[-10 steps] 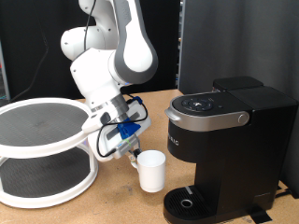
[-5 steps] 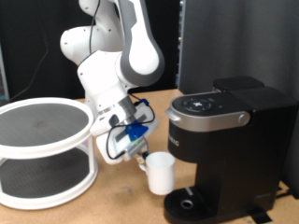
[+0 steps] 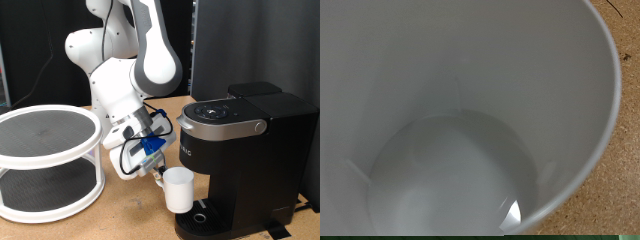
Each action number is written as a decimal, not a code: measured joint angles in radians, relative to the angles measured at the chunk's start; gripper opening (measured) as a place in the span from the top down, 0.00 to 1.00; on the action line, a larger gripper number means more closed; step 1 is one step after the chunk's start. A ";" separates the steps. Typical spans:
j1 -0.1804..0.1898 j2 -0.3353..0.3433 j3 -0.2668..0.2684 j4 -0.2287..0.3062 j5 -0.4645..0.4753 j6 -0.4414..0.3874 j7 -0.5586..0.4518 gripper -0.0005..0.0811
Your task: Make a cup of coffee with the keurig machine
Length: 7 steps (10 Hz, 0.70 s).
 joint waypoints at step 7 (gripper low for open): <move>0.000 0.051 0.025 0.062 0.020 0.003 -0.001 0.91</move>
